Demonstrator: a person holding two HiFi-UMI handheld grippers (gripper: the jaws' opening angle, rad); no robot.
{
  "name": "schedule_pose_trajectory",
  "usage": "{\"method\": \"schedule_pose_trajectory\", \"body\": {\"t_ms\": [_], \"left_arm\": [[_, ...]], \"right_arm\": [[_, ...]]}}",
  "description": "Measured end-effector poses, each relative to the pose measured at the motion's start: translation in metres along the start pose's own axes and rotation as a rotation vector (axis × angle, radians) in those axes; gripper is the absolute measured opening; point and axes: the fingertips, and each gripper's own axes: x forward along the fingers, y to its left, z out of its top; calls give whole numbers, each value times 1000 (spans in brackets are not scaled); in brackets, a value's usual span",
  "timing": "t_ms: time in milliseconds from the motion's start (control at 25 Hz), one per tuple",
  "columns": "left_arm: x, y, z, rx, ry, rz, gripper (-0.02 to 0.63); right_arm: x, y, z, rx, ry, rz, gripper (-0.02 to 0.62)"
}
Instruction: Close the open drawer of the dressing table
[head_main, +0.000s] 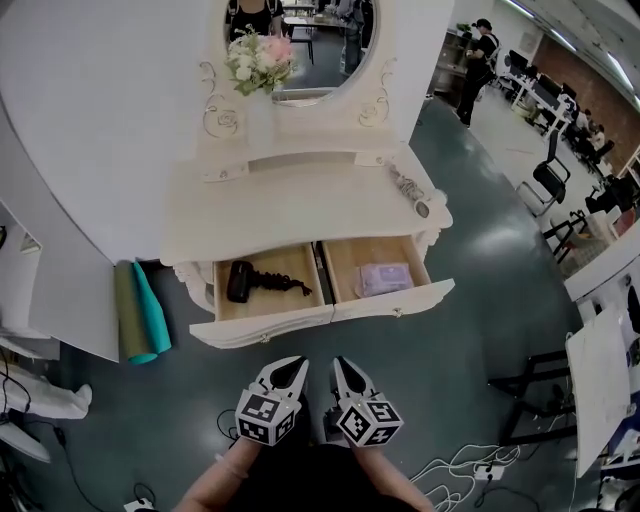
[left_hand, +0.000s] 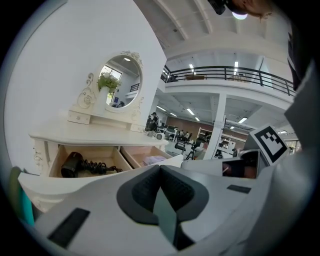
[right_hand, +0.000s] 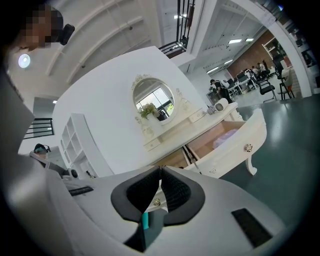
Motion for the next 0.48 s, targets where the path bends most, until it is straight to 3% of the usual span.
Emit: {"method": "schedule_pose_trajectory", "body": {"t_ms": [480], "left_arm": [[65, 48, 42, 27, 16, -56, 18]], "right_arm": [[84, -22, 33, -3, 17, -25, 25]]}}
